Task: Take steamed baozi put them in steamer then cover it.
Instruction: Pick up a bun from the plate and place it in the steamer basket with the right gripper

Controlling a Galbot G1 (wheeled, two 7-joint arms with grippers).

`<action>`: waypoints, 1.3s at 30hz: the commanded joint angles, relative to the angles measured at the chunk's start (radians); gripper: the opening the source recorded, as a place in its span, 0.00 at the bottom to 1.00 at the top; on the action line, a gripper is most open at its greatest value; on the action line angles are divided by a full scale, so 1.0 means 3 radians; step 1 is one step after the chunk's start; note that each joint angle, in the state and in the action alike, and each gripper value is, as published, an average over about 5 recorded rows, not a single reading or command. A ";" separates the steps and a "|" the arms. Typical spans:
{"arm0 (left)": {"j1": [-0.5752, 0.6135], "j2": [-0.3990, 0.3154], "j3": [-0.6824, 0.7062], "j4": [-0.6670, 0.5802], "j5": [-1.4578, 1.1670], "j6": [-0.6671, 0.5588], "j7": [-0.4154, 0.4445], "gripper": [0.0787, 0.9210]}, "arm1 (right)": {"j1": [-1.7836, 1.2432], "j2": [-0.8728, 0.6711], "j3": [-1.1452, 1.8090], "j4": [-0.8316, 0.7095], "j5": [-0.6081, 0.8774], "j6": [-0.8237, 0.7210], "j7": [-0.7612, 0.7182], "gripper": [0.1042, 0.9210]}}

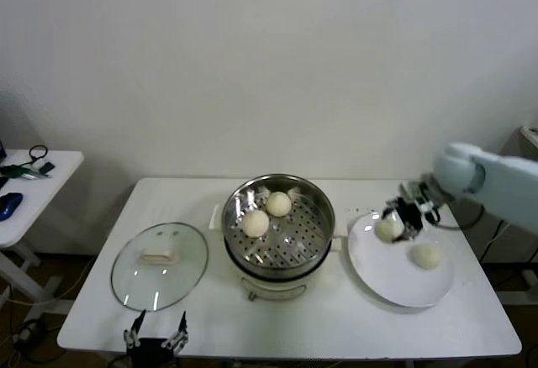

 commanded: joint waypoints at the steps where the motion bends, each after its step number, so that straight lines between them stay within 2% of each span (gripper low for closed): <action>1: 0.0002 -0.0002 0.0002 -0.0002 0.0002 0.0001 0.0000 0.88 | 0.1379 0.0835 -0.0183 0.0558 0.0120 0.1090 -0.0133 0.68; 8: 0.0014 -0.0021 -0.0009 -0.0030 0.0006 -0.0003 -0.0001 0.88 | 0.0713 0.1087 -0.0057 0.1016 -0.0442 0.1140 0.0131 0.68; 18: 0.0008 -0.0027 -0.0070 -0.0052 -0.0009 0.0008 -0.0002 0.88 | -0.0003 0.1333 -0.0144 0.0834 -0.1155 0.1198 0.0432 0.68; 34: 0.0007 -0.0016 -0.0080 -0.0079 -0.0020 0.0016 -0.0001 0.88 | -0.0381 0.1596 -0.0145 0.0532 -0.1515 0.1113 0.0645 0.68; 39: 0.0012 -0.0010 -0.0078 -0.0083 -0.0019 0.0007 -0.0005 0.88 | -0.0394 0.1614 -0.0133 0.0460 -0.1483 0.1122 0.0666 0.68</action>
